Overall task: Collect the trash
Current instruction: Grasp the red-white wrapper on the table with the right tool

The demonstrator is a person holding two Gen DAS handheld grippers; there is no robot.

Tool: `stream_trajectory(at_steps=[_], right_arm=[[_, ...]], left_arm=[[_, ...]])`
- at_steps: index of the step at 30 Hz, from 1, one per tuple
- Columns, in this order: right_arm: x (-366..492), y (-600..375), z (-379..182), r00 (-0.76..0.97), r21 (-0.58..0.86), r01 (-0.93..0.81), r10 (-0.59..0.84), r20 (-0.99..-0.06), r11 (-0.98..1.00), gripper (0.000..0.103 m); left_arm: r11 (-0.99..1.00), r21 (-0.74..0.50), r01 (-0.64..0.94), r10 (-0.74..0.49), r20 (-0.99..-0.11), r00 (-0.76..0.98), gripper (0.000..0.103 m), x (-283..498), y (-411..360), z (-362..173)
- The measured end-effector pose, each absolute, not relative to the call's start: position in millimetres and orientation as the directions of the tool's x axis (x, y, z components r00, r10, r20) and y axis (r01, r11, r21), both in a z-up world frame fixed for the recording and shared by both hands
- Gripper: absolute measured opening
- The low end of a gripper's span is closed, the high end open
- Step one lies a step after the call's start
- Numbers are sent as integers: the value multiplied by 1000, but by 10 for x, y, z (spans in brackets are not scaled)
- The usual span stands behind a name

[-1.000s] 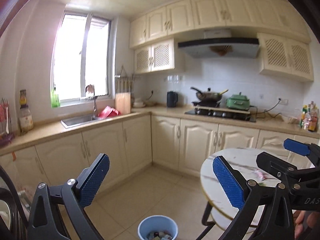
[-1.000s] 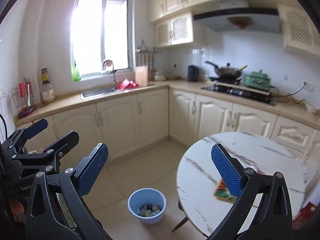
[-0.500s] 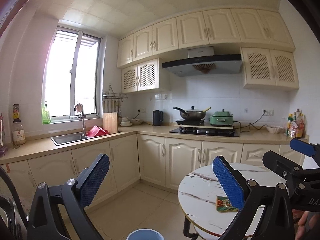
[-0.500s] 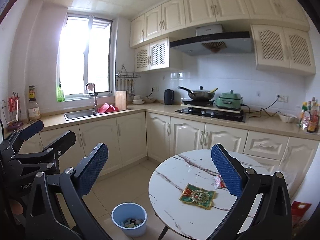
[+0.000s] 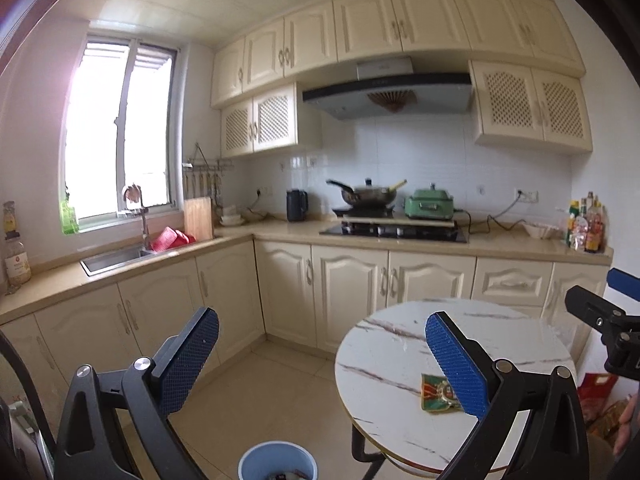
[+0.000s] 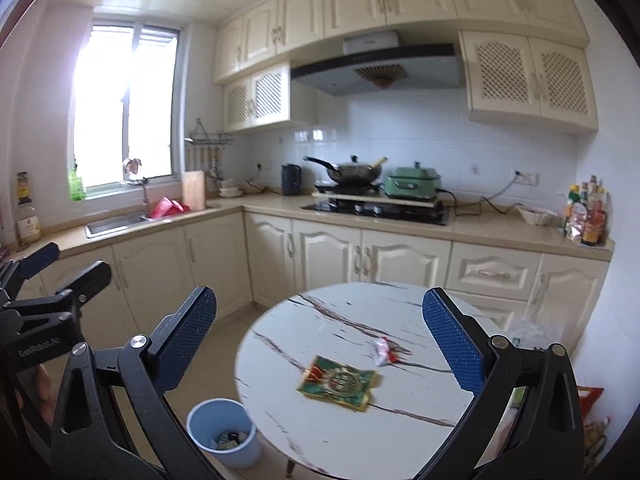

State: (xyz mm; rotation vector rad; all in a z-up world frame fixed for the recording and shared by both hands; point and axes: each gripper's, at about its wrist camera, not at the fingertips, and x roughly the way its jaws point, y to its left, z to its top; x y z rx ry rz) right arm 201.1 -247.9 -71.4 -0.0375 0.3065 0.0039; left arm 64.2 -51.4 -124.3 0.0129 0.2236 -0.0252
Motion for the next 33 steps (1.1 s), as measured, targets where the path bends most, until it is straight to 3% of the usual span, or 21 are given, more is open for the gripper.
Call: stream_trajectory(at_steps=[13, 20, 25, 29, 30, 33], right_arm=[[3357, -3525, -1866, 758, -33, 119, -112, -642, 992, 103], [4272, -3715, -2608, 580, -33, 61, -62, -813, 998, 103], [4692, -3789, -2942, 514, -27, 44, -45, -856, 999, 103], [4875, -3836, -3045, 498, 2, 28, -12, -867, 1000, 85], [4901, -3835, -3063, 493, 1, 23, -10, -870, 1000, 73], [4953, -3811, -3087, 486, -31, 12, -33, -873, 999, 58]], left_arm=[[990, 5, 139, -113, -552, 826, 102, 2077, -997, -1679], [991, 23, 135, -90, -629, 772, 102, 2587, -1028, -1741], [992, 30, 122, -73, -655, 752, 102, 2874, -934, -1782], [993, 14, 118, -79, -667, 741, 102, 3070, -881, -1847], [993, 11, 118, -81, -669, 739, 102, 3105, -858, -1868], [994, 0, 114, -84, -673, 735, 102, 3183, -817, -1896]])
